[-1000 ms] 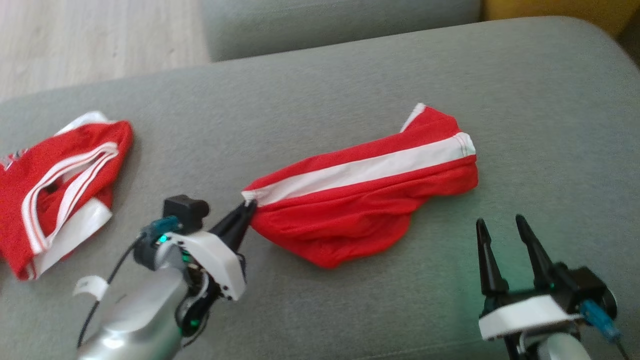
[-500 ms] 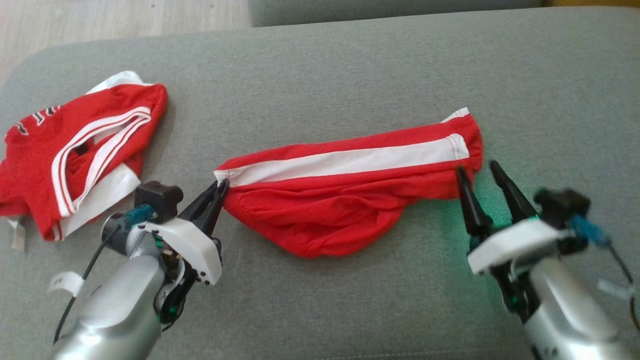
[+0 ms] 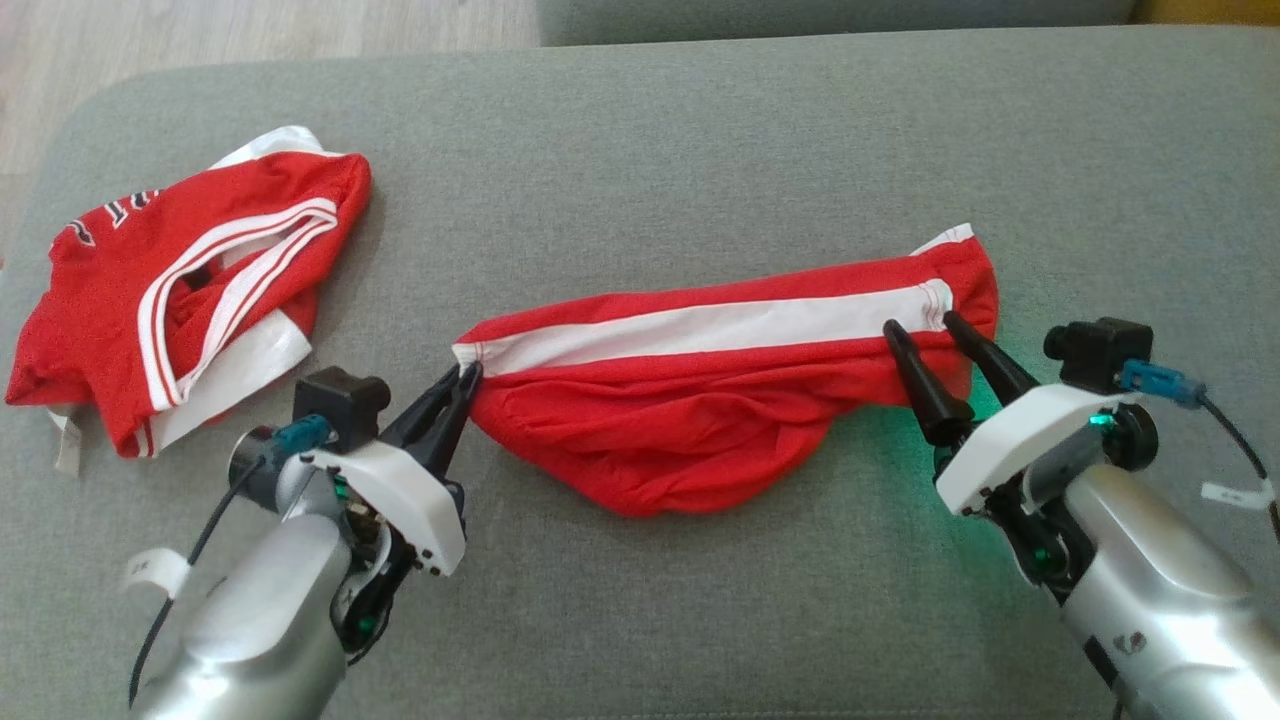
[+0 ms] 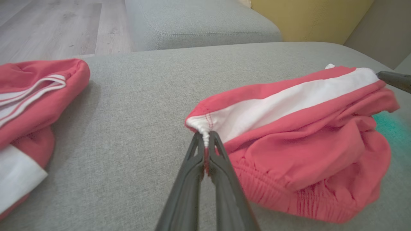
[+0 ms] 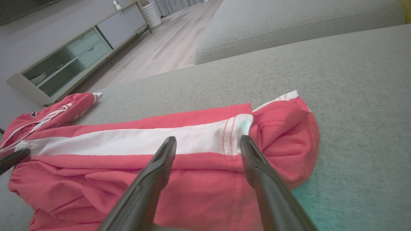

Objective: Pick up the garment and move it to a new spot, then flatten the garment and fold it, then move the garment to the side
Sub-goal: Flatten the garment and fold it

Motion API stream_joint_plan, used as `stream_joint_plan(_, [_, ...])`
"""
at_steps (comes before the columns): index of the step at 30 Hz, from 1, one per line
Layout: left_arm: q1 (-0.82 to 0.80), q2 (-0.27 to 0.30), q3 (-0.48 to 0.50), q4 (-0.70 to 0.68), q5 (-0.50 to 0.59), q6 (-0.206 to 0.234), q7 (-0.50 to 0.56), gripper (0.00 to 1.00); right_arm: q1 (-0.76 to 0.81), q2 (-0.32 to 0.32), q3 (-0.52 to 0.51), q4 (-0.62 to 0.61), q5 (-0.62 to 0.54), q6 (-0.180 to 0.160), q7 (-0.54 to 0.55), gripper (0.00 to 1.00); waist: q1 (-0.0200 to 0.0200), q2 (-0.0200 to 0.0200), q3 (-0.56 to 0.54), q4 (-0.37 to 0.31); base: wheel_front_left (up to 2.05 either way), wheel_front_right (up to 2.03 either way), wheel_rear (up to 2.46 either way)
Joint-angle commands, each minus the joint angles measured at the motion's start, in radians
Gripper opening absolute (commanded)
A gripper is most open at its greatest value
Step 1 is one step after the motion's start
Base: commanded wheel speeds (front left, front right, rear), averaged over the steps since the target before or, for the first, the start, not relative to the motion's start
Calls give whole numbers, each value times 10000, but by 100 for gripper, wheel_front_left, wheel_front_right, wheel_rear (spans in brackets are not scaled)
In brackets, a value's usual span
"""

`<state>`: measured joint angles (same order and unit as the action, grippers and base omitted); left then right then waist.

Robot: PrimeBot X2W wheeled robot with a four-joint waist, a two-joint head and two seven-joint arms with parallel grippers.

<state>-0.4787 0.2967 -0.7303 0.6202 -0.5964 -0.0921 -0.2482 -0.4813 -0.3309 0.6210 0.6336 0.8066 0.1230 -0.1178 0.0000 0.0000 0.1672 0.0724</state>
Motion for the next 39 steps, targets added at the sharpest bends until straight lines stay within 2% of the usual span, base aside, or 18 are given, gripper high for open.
stream_joint_plan(1, [-262, 177, 483, -156, 146, -81, -135, 0, -447, -219, 329, -90, 277, 77, -78, 100, 0, 0, 23, 41, 0, 0, 0])
stream_joint_plan(11, [-206, 43, 677, 2, 417, -218, -135, 0, -948, -352, 1059, 791, 622, 77, -452, 100, 0, 0, 2, 108, 0, 0, 0])
stream_joint_plan(17, [-186, -13, 786, 60, 531, -279, -135, 0, -1125, -415, 1678, 623, 1094, 77, -558, 100, 0, 0, 9, 103, 0, 0, 0])
stream_joint_plan(28, [-193, -118, 963, 110, 708, -345, -135, 0, -1685, -687, 2380, 945, 1277, 77, -1004, 98, 0, 0, 60, 162, 0, 0, 0])
stream_joint_plan(29, [-191, -125, 977, 113, 722, -349, -135, 0, -1708, -690, 2437, 975, 1324, 77, -1010, 89, 0, 0, 66, 170, 0, 0, 0])
stream_joint_plan(30, [-193, -131, 992, 118, 733, -352, -135, 0, -1729, -692, 2496, 991, 1389, 77, -1005, 71, 0, 0, 74, 179, 0, 0, 0])
stream_joint_plan(31, [-195, -139, 1004, 126, 744, -355, -135, 0, -1746, -697, 2550, 1015, 1469, 77, -976, 59, 0, 0, 78, 189, 0, 0, 0])
stream_joint_plan(32, [-197, -147, 1016, 133, 754, -358, -135, 0, -1768, -705, 2608, 1047, 1541, 77, -929, 49, 0, 0, 83, 197, 0, 0, 0])
stream_joint_plan(34, [-210, -164, 1045, 139, 773, -363, -135, 0, -1844, -728, 2730, 1083, 1632, 77, -884, 39, 0, 0, 111, 208, 0, 0, 0])
stream_joint_plan(35, [-216, -170, 1061, 141, 782, -366, -135, 0, -1891, -744, 2785, 1110, 1645, 77, -896, 22, 0, 0, 117, 211, 0, 0, 0])
stream_joint_plan(36, [-219, -173, 1081, 140, 790, -368, -135, 0, -1943, -761, 2833, 1134, 1645, 77, -926, 0, 0, 0, 121, 208, 0, 0, 0])
stream_joint_plan(39, [-219, -171, 1242, 4, 840, -372, -135, 0, -2100, -858, 2873, 1206, 1544, 77, -1140, 0, 0, 0, 65, 178, 0, 0, 0])
